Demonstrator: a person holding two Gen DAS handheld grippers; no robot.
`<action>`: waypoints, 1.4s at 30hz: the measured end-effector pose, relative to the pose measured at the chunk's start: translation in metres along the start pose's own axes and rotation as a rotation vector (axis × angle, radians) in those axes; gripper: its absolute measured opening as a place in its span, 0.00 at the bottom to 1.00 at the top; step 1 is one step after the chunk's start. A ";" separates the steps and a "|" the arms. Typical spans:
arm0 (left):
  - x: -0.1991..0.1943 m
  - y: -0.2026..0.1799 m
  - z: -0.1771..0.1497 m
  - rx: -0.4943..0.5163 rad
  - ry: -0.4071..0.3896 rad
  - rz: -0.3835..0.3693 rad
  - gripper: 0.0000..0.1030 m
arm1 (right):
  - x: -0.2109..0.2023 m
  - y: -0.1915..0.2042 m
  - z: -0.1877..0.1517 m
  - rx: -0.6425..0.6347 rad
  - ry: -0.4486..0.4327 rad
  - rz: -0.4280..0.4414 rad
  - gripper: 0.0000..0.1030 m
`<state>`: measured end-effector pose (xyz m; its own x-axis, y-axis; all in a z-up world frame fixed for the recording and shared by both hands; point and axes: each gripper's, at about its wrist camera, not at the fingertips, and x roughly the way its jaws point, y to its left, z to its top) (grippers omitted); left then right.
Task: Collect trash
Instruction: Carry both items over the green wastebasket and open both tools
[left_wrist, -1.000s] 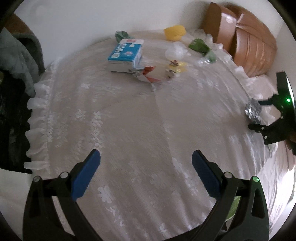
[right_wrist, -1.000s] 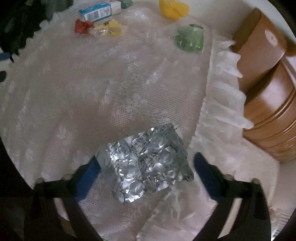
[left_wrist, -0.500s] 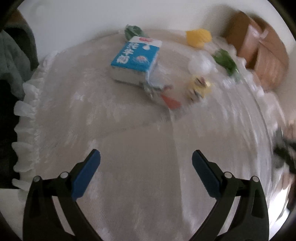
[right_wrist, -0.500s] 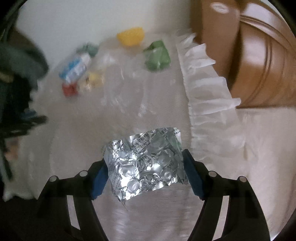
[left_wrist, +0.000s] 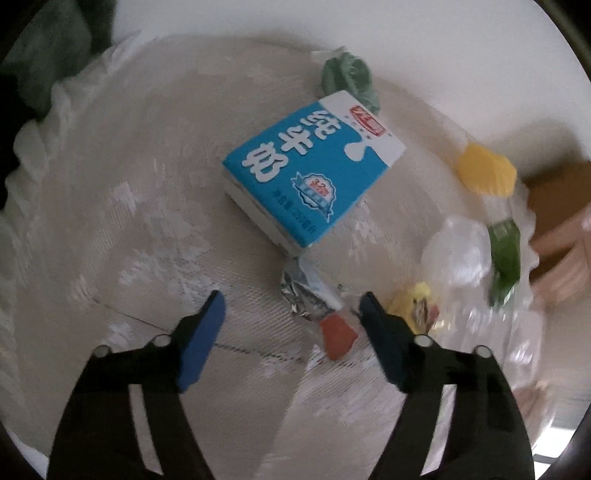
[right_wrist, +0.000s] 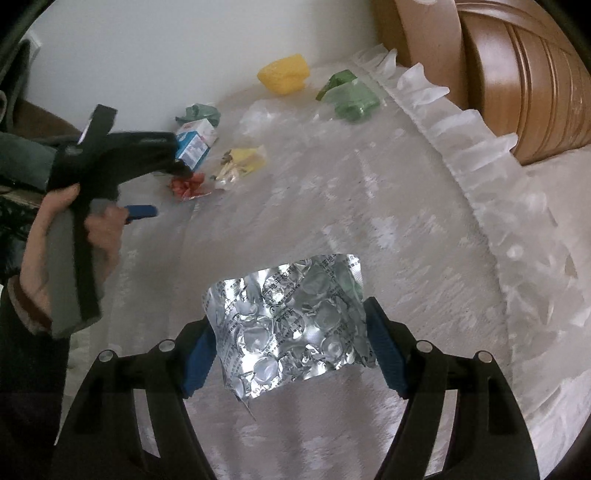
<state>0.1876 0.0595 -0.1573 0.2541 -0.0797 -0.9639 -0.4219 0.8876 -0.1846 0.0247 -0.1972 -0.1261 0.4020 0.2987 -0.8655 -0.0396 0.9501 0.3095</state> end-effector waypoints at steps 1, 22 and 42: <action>0.002 -0.003 0.000 -0.015 0.007 0.010 0.66 | 0.000 0.002 -0.001 0.002 -0.003 0.000 0.72; -0.062 0.038 -0.029 0.268 -0.074 -0.190 0.18 | -0.024 0.006 -0.042 0.019 -0.051 0.001 0.72; -0.114 -0.069 -0.292 1.072 0.072 -0.322 0.18 | -0.106 -0.152 -0.277 0.528 0.004 -0.390 0.74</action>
<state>-0.0664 -0.1252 -0.0912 0.1503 -0.3712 -0.9163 0.6308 0.7497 -0.2003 -0.2648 -0.3478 -0.1907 0.2921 -0.0576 -0.9546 0.5635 0.8169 0.1232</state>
